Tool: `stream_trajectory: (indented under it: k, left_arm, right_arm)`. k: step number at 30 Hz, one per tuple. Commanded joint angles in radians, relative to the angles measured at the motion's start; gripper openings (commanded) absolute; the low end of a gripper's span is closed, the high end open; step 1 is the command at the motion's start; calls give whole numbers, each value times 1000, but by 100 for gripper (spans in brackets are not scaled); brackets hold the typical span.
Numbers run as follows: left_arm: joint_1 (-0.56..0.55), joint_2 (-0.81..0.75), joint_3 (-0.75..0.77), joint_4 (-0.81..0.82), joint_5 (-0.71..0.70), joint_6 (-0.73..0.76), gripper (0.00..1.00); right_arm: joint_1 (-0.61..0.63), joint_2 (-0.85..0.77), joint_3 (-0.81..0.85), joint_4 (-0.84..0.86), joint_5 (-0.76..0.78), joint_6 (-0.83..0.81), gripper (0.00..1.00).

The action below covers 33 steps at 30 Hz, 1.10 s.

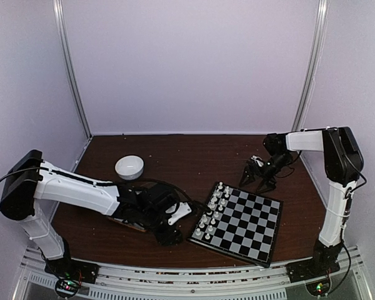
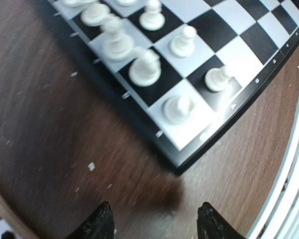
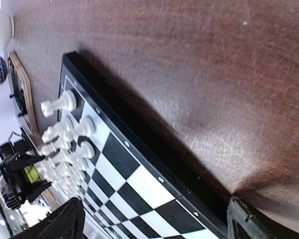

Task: Set up the chess pieces on the board
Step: Move the chessboard to the center of the board.

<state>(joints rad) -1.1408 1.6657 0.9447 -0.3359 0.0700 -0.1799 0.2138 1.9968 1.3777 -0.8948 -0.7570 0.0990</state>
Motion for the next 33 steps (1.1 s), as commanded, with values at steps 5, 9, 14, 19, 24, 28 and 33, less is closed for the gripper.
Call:
stream_trajectory:
  k: [5,9,14,19,24,28,33]
  left_arm:
    - [-40,120,68,123,-16,115,58]
    - [-40,127,56,179,-63,107,58]
    - [-33,165,84,200,-93,120,58]
    - [-3,187,98,204,-193,119,58]
    - [36,214,119,184,-253,146,57]
    - [73,230,149,187,-244,159,57]
    - [104,229,149,212,-236,146,57]
  right_arm:
    - [-4,-13,-47,-95,-24,-132,100]
    - [-13,-41,-58,-105,-4,-145,100]
    - [-47,-67,-65,-140,47,-175,100]
    - [-54,-65,-95,-165,66,-207,100]
    - [-64,-72,-91,-161,55,-219,100]
    - [-76,-84,-83,-145,75,-210,99]
    - [-76,-84,-105,-132,51,-204,100]
